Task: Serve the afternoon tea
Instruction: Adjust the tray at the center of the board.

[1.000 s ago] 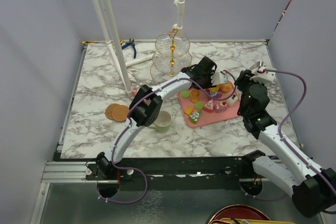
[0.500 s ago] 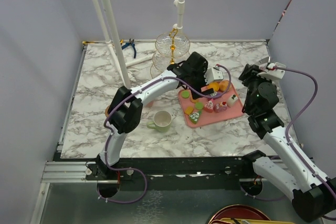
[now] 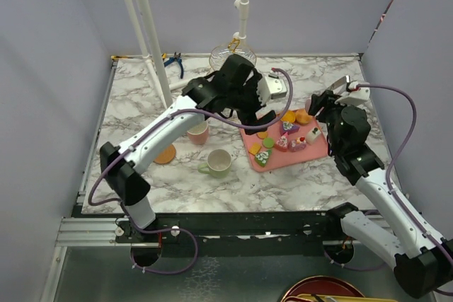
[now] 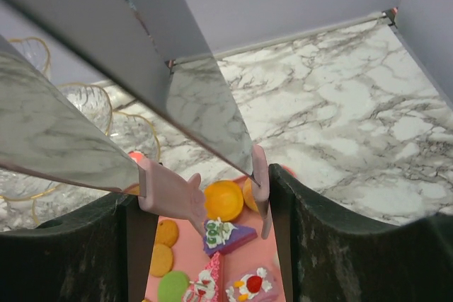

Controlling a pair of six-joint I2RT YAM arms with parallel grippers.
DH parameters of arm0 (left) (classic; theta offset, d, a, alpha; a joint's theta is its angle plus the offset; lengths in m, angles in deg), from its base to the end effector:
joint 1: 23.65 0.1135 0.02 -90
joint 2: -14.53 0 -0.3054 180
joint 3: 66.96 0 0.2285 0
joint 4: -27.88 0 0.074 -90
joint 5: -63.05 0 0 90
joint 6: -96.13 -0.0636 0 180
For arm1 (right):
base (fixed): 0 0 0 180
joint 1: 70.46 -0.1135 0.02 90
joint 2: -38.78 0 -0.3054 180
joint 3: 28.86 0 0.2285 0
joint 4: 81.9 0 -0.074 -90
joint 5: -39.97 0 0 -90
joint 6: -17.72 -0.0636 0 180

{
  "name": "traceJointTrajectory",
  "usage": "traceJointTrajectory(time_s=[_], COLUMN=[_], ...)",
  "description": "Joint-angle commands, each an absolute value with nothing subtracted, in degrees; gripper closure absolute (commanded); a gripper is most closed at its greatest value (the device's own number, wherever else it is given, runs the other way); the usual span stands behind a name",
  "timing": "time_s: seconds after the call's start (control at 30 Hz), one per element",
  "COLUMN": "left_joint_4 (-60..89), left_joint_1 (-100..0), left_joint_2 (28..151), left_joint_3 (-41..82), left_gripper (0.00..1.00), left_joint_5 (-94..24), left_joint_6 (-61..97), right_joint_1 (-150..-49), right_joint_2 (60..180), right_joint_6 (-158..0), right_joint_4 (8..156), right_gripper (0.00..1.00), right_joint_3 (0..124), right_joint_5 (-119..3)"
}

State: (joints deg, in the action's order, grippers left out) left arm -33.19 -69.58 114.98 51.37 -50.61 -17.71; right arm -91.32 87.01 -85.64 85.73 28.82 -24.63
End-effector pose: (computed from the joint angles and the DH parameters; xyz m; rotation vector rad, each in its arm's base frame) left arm 0.2524 -0.2974 0.3935 1.5070 1.7918 -0.6727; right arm 0.1716 0.0362 0.3721 0.2346 1.6007 0.1016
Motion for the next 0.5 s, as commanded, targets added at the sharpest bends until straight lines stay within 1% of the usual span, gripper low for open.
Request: traceJointTrajectory(time_s=[0.0, 0.17, 0.3, 0.47], left_joint_4=[-35.1, -33.3, -30.6, -29.7], left_joint_1=[-67.2, -62.3, -59.0, -55.7], left_joint_2=[106.6, 102.4, 99.8, 99.2], left_joint_3=[51.2, 53.4, 53.0, 53.2], left_gripper=[0.01, 0.01, 0.01, 0.01], left_joint_5=[-47.8, -42.6, -36.3, -32.8], left_joint_6=[-11.9, -6.5, -2.5, -0.2], right_joint_1=[-91.0, -91.0, -91.0, -91.0], right_joint_2=[87.7, 89.5, 90.2, 89.9], right_joint_6=[-87.1, -86.3, -88.1, -91.4], right_joint_4=[85.7, 86.6, 86.5, 85.6], right_gripper=[0.39, 0.4, 0.39, 0.38], right_joint_3=[26.0, 23.8, 21.6, 19.4], right_joint_5=[-24.3, -21.8, -16.1, -10.2])
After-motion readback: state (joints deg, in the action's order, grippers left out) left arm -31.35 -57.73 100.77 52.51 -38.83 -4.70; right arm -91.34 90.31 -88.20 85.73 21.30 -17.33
